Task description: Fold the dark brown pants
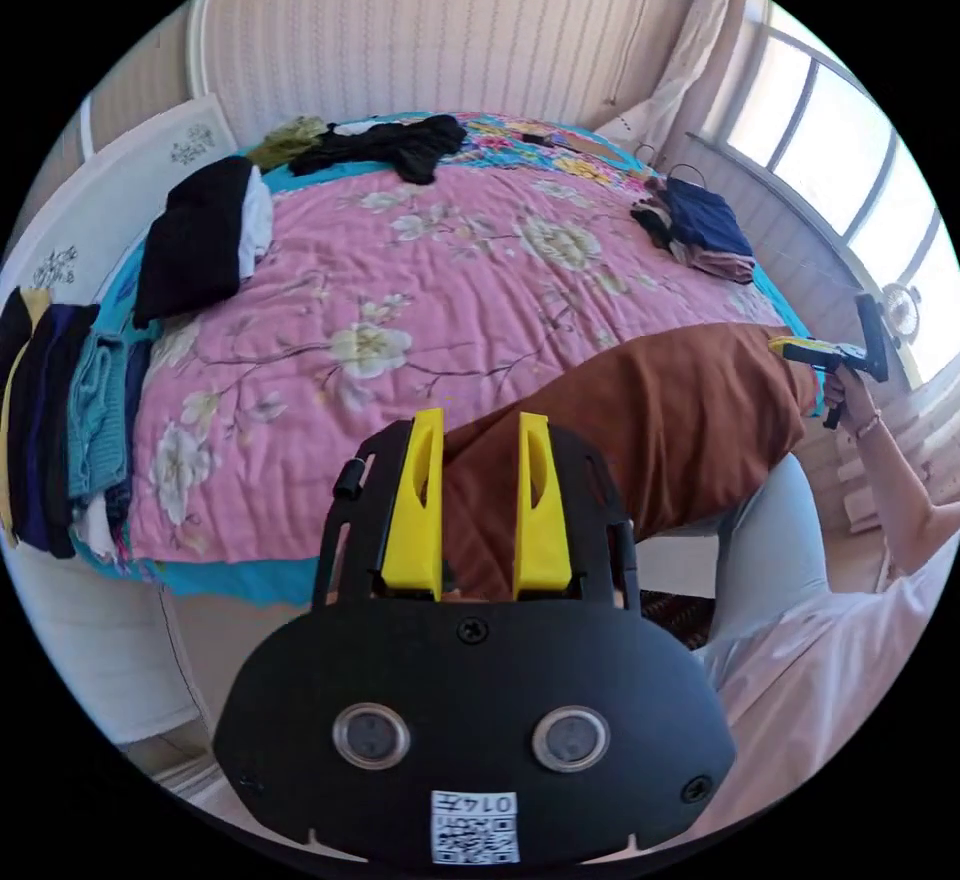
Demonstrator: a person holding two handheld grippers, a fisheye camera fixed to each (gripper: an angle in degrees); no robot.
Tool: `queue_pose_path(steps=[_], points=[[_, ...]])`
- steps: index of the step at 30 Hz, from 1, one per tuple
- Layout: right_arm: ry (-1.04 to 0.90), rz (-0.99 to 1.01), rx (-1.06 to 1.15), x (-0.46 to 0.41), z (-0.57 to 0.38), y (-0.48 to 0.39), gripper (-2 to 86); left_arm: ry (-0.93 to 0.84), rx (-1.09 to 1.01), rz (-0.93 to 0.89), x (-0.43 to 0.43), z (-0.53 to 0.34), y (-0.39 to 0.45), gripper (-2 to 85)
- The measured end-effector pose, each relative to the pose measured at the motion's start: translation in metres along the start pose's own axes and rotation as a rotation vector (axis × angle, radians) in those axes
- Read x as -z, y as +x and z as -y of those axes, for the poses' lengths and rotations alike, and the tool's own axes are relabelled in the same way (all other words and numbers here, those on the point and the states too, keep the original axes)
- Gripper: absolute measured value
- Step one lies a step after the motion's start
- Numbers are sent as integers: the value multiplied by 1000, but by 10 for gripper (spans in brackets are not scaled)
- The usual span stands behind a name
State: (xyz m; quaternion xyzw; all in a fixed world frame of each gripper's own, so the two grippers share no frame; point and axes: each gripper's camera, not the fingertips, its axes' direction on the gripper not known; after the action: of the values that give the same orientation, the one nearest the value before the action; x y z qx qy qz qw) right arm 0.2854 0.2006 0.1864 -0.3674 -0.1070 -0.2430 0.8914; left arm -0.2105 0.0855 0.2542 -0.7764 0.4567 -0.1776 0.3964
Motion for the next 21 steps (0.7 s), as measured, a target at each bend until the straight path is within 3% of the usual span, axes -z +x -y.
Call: queue_pose_path(steps=[5, 8, 15, 21], points=[[-85, 138, 325, -54, 78, -118, 74, -125, 91, -60, -29, -30, -29, 132], [-148, 158, 452, -81, 115, -175, 80, -108, 192, -124, -25, -47, -40, 89], [-357, 113, 568, -145, 166, -253, 83, 66, 3, -401, 43, -110, -34, 49], [-591, 156, 654, -190, 166, -288, 65, 36, -141, -292, 72, -152, -15, 46]])
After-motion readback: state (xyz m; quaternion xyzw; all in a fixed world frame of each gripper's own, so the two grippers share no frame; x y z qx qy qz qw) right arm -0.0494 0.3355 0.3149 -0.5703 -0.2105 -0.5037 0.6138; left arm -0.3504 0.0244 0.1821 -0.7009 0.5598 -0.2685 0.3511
